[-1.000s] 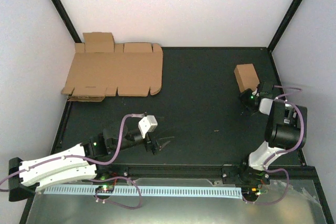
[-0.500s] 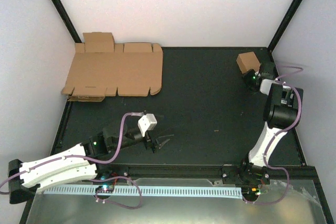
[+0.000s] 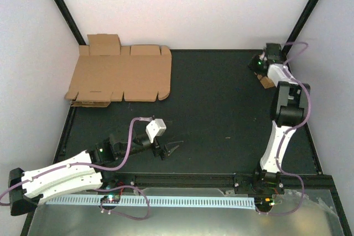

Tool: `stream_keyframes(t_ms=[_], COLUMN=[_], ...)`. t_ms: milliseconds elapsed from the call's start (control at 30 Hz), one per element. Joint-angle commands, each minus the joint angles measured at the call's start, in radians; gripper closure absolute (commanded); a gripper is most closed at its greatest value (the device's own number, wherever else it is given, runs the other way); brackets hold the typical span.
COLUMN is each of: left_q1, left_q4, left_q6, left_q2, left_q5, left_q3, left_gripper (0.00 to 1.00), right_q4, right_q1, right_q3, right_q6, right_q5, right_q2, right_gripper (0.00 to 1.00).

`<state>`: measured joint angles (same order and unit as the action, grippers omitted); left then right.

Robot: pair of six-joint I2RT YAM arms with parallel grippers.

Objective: Fold the paper box

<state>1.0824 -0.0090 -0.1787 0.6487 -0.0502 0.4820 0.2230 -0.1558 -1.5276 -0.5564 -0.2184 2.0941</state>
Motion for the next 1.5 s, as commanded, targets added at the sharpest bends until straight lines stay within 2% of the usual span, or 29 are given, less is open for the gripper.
stream_keyframes(t_ms=[0,133,267,633,1000,1200,1333,1467], left_q1=[-0.01,-0.016,-0.028,-0.07,-0.114,-0.123,-0.128,-0.13], left_q4=[0.021,0.003,-0.036,-0.047,-0.06,-0.059,-0.066,-0.077], left_q6=[-0.014,-0.003,0.016,0.005,-0.015,-0.025,-0.031,-0.03], left_q2=[0.008,0.019,0.04,0.134,0.217,0.242,0.25,0.255], left_q5=[-0.022,-0.032,-0.042,-0.102,-0.15,-0.158,-0.16,-0.158], left_q3=[0.027,0.049,0.086,0.145,0.189,0.203,0.209,0.216], left_gripper=[0.01,0.01,0.01,0.01,0.01,0.01,0.01,0.01], right_q4=[0.295,0.521,0.603,0.574,0.539,0.455,0.471,0.454], right_q1=[0.069,0.081,0.081,0.047,-0.014,-0.014,-0.014,-0.014], right_q3=[-0.332,-0.613,-0.73,-0.741,-0.73,-0.735,-0.82,-0.8], right_q6=[0.225,0.314,0.358,0.355,0.244,0.248,0.18,0.103], right_q5=[0.057,0.105,0.209,0.422,0.372,0.233,0.325,0.424], right_q2=[0.156,0.326,0.41,0.442,0.428,0.443,0.494,0.485], right_gripper=[0.95,0.98,0.98,0.98,0.98,0.98,0.98,0.98])
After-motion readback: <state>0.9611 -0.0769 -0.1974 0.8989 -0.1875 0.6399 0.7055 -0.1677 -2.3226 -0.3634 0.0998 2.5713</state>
